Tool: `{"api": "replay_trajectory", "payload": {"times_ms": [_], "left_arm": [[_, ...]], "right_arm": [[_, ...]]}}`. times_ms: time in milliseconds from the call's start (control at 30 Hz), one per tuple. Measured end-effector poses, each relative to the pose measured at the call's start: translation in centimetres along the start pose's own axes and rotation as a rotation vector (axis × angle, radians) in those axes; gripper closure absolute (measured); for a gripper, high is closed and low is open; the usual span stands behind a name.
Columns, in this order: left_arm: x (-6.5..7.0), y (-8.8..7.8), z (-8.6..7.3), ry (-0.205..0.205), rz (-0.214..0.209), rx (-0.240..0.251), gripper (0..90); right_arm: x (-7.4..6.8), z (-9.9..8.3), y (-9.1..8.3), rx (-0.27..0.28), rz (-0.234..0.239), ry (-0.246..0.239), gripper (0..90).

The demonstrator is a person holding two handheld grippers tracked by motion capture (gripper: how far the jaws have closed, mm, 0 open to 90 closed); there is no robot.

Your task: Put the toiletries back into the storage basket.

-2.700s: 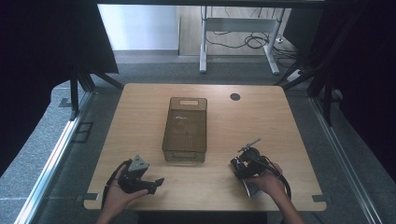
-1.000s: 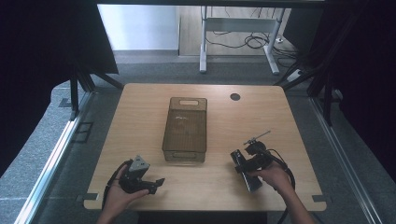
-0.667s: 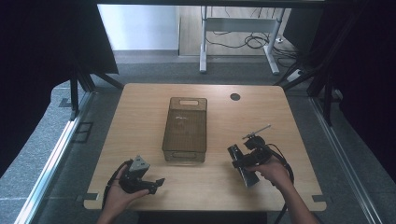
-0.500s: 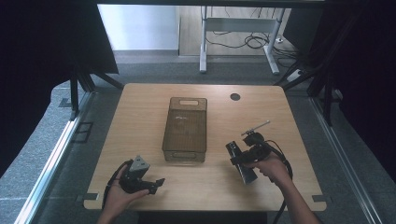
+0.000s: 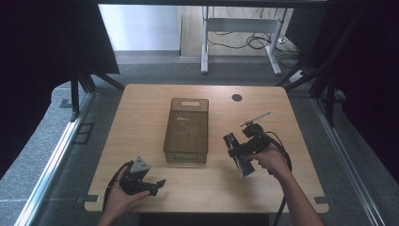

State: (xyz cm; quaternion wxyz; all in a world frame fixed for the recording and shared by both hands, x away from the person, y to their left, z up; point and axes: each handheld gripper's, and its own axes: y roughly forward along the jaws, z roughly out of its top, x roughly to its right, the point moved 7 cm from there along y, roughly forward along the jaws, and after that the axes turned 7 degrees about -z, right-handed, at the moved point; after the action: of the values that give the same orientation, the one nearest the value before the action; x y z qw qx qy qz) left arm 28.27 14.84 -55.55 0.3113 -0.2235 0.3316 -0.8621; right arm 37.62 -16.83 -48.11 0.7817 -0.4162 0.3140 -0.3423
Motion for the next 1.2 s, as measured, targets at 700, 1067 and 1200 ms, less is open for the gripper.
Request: {"api": "replay_trajectory", "payload": {"times_ms": [700, 1067, 1200], "left_arm": [[0.0, 0.1, -0.1, -0.001, -0.001, -0.003, 19.0], [0.0, 0.1, -0.1, -0.003, -0.003, -0.004, 19.0], [-0.1, 0.1, -0.1, -0.002, -0.004, -0.005, 19.0]], "right_arm": [[-1.5, 2.9, 0.0, 0.012, 0.027, -0.015, 47.0], [-2.4, 4.4, 0.1, -0.001, 0.035, -0.029, 47.1], [-2.8, 5.3, 0.3, -0.005, 0.033, -0.037, 47.1]]}}
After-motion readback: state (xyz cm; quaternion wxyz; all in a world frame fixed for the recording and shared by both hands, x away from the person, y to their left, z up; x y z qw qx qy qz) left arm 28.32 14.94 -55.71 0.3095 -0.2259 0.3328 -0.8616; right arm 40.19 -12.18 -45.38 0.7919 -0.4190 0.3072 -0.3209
